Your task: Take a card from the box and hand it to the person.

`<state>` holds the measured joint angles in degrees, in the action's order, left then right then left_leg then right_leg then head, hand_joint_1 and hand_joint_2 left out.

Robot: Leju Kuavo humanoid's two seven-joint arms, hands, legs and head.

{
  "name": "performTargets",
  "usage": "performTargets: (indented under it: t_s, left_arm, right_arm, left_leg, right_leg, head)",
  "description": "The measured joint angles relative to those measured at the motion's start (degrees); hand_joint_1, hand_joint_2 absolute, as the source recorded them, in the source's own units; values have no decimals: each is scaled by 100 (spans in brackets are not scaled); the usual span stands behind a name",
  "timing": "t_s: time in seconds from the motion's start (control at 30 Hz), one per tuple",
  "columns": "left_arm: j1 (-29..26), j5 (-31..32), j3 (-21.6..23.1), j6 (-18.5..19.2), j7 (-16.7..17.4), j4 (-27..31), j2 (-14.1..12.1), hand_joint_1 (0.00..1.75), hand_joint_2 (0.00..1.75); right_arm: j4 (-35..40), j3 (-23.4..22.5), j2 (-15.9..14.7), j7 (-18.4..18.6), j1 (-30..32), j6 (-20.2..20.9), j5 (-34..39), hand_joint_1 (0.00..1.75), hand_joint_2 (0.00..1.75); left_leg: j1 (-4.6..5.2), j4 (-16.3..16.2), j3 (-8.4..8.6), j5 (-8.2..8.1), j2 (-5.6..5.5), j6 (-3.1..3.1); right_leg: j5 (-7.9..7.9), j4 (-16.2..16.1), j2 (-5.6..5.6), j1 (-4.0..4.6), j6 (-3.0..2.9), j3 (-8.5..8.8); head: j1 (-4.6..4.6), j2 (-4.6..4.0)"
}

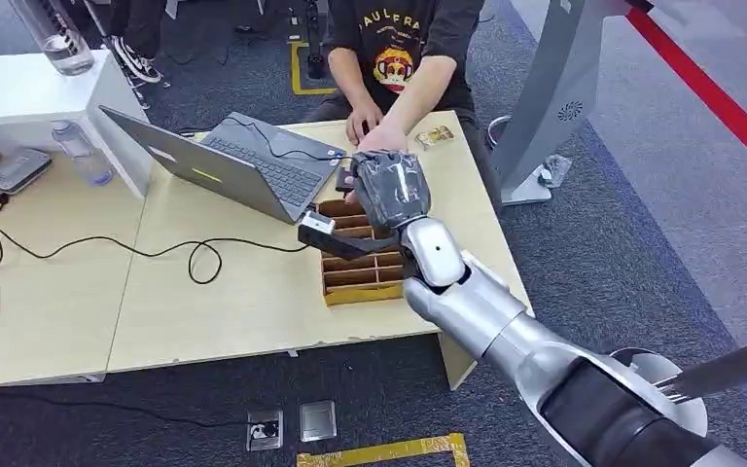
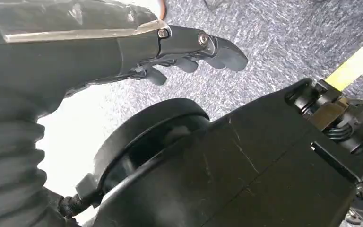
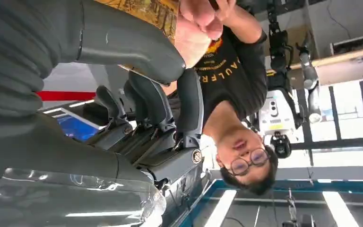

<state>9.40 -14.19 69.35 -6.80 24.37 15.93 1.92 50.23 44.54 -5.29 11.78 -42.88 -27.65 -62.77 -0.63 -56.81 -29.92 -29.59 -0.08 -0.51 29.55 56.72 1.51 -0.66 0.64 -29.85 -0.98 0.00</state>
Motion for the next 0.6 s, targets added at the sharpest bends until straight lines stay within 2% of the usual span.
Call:
performTargets:
  t_s: [0.1, 0.2, 0.23, 0.27, 0.3, 0.33, 0.47, 0.6]
  left_arm:
    - [1, 11, 2, 2, -4, 0, 0, 0, 175]
    - [3, 22, 4, 7, -7, 0, 0, 0, 175]
    - [3, 22, 7, 11, -7, 0, 0, 0, 175]
    - [4, 24, 9, 13, -7, 0, 0, 0, 175]
    - [5, 24, 15, 13, -7, 0, 0, 0, 175]
    - [8, 24, 28, 13, -7, 0, 0, 0, 175]
    - [12, 24, 39, 11, -7, 0, 0, 0, 175]
    - [11, 13, 39, 0, -7, 0, 0, 0, 175]
  right_arm:
    - [-89, 2, 11, 4, 0, 4, -33, 150, 175]
    - [-155, 13, 33, 4, 0, 13, -76, 145, 175]
    - [-179, 18, 46, 4, 0, 13, -83, 122, 175]
    - [-197, 26, 55, 4, 0, 13, -83, 54, 175]
    - [-219, 35, 61, 4, 0, 13, -83, 7, 175]
    - [-244, 50, 77, 4, 0, 9, -89, 0, 175]
    - [-337, 92, 131, 4, 0, -179, -190, 0, 175]
    - [-343, 87, 142, -116, 12, -536, -59, 0, 175]
  left_leg:
    - [0, 0, 0, 0, 0, 0]
    - [0, 0, 0, 0, 0, 0]
    - [0, 0, 0, 0, 0, 0]
    - [0, 0, 0, 0, 0, 0]
    - [0, 0, 0, 0, 0, 0]
    - [0, 0, 0, 0, 0, 0]
    - [0, 0, 1, 0, 1, 0]
    - [0, 0, 1, 0, 1, 0]
  right_leg:
    - [0, 0, 0, 0, 0, 0]
    - [0, 0, 0, 0, 0, 0]
    - [0, 0, 0, 0, 0, 0]
    - [0, 0, 0, 0, 0, 0]
    - [0, 0, 0, 0, 0, 0]
    - [0, 0, 0, 0, 0, 0]
    - [0, 0, 0, 0, 0, 0]
    - [0, 0, 0, 0, 0, 0]
  head:
    - [0, 0]
    - [0, 0]
    - [-2, 0]
    - [0, 0]
    - [0, 0]
    - [-2, 0]
    - [0, 0]
    - [-2, 0]
